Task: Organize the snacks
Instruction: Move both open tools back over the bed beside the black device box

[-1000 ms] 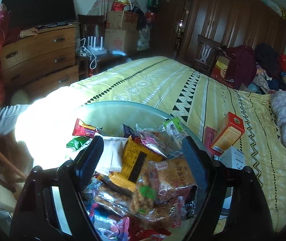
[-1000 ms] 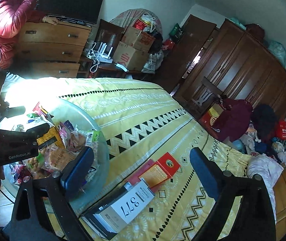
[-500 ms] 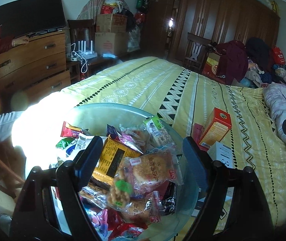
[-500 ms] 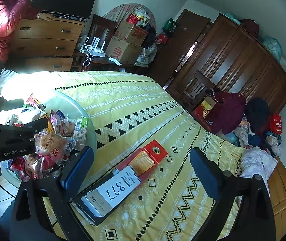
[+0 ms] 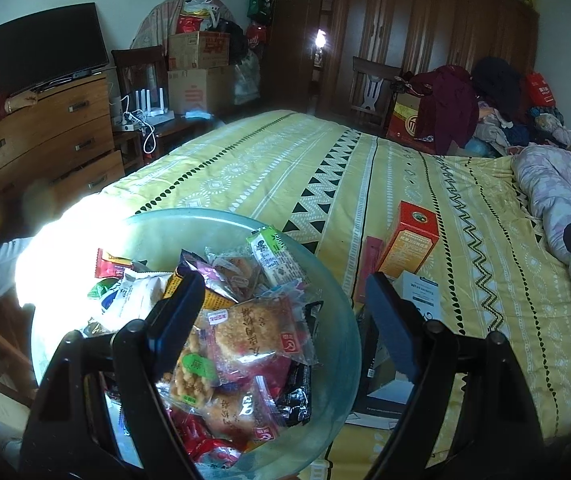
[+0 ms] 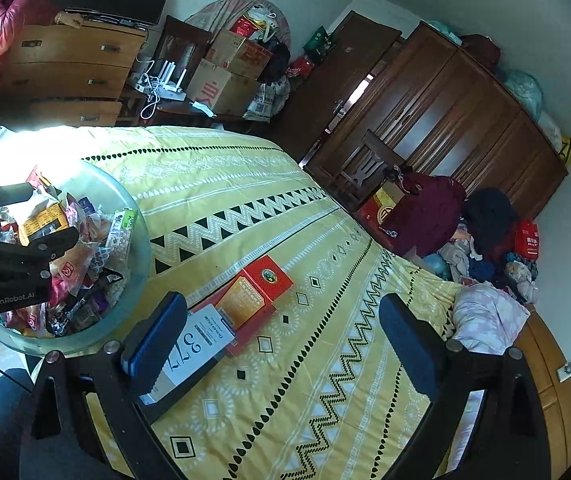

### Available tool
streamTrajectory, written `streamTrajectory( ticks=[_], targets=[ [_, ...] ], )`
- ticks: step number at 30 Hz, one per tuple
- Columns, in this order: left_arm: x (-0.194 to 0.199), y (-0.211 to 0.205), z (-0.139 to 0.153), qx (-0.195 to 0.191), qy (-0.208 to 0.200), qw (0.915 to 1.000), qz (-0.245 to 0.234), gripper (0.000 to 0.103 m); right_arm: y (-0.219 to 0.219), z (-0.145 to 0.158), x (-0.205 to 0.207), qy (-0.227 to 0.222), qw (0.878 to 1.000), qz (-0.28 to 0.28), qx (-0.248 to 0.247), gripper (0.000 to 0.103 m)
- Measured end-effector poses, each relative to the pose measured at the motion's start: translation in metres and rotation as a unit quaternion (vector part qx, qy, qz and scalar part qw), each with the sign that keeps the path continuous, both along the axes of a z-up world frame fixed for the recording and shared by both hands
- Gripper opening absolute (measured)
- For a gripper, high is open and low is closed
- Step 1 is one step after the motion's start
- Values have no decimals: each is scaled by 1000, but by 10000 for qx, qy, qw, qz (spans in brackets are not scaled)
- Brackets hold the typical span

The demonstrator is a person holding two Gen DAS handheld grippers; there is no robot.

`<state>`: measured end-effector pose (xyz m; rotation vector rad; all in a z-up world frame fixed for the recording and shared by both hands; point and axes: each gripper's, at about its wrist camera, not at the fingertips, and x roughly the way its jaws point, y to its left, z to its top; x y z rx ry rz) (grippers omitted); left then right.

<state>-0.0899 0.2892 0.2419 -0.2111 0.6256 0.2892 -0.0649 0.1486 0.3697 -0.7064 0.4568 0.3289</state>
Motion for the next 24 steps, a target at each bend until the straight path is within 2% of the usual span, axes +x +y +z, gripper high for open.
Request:
streamTrajectory(
  ticks=[24],
  targets=[
    [15,-55,5,327,131,9990,-260,83,-48,-7,12,91,9996,-198,188,98]
  ],
)
